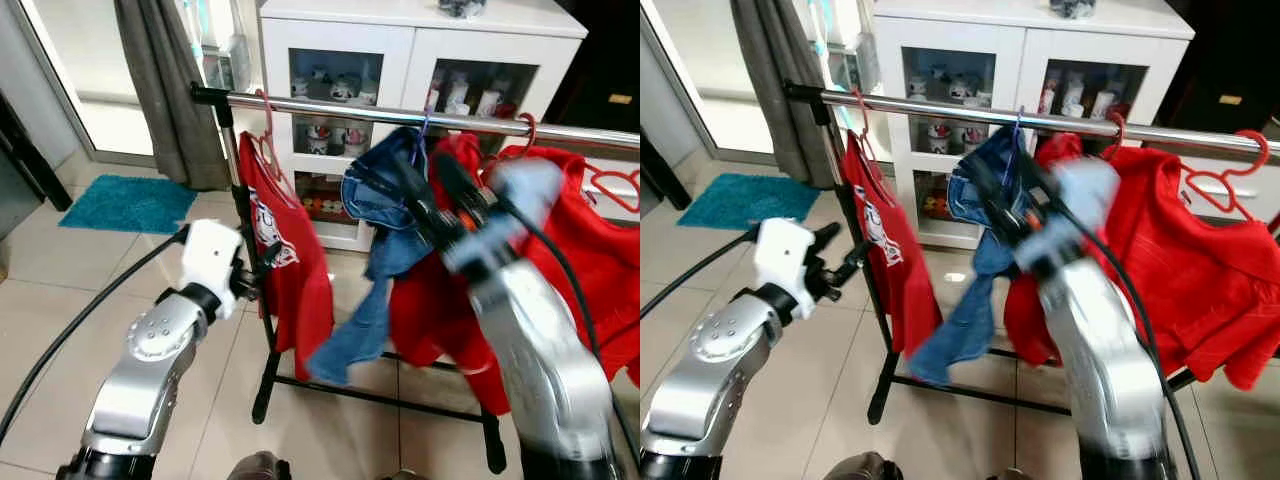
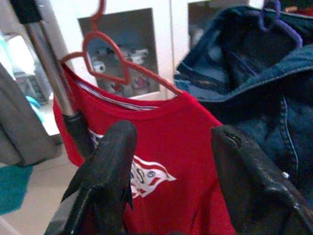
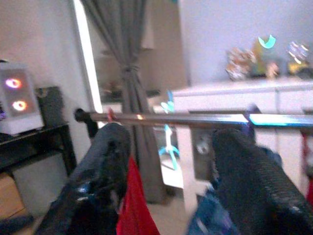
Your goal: Hang hanger
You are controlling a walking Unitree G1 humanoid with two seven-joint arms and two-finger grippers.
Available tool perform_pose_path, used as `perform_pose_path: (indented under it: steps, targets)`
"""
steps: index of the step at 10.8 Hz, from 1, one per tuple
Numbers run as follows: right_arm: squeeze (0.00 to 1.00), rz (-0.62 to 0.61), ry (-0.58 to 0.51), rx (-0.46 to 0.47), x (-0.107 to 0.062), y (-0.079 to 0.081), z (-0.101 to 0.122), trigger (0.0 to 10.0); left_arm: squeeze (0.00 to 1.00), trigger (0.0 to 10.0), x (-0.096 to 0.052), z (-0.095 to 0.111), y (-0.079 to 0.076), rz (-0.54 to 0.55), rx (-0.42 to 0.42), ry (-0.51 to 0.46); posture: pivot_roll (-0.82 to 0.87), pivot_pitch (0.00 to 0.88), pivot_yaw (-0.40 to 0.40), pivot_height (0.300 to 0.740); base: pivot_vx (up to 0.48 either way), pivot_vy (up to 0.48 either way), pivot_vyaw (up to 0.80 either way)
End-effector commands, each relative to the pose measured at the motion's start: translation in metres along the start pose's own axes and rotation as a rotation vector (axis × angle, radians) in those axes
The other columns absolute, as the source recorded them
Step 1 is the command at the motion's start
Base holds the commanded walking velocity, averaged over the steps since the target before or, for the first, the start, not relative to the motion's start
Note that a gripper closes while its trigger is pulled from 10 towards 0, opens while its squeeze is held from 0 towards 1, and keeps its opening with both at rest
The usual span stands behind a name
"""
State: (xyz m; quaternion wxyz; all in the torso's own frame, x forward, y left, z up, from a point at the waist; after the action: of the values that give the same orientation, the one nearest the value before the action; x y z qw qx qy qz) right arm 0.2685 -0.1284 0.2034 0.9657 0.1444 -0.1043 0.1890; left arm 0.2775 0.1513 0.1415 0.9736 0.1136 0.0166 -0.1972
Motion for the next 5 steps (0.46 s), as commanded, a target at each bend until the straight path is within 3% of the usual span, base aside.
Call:
perform_pose_path:
  steps: [1,2,3,4,5]
  targets:
    - [1.00,-0.015,-0.006,-0.015,0.000,0.000,0.004,10.0,0.00,10.0,-0.001,0.005,0.002,0.018,0.003,-0.016,0.05,0.000,0.024,0.723,0.000,0.000,0.00]
    - [1.00,-0.109,0.088,-0.082,-0.010,-0.003,-0.010,10.0,0.00,10.0,0.002,0.007,-0.002,0.018,-0.010,-0.026,0.02,0.000,0.046,0.723,0.000,-0.412,0.00]
    - [1.00,-0.109,0.117,-0.095,-0.011,0.000,-0.014,10.0,0.00,10.0,0.006,0.005,-0.007,-0.016,0.006,-0.016,0.01,0.000,0.054,0.723,0.000,-0.431,0.00]
    - [1.00,-0.109,0.126,-0.109,-0.014,0.002,-0.015,10.0,0.00,10.0,0.008,0.006,-0.011,-0.041,0.037,-0.016,0.01,0.000,0.054,0.723,0.000,0.000,0.00]
    - [0.83,-0.104,0.133,-0.102,-0.016,0.005,-0.017,10.0,0.00,10.0,0.007,0.005,-0.008,-0.010,0.005,-0.007,0.01,0.000,0.036,0.723,0.000,0.000,0.00]
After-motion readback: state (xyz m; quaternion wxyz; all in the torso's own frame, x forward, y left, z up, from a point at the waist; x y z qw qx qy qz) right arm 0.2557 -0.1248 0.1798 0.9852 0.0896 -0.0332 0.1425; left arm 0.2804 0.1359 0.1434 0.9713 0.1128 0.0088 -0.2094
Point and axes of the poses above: a point about 5 cm out from each wrist's last joint towards the gripper, its own x axis pointing out of the wrist towards the gripper, its own z axis along the axis of the wrist's last joint, y = z × x, the point moved 1 cm from there along x, pointing out of the wrist towards the gripper, and after that the axes turned 5 degrees about x, right-handed, at the moved point
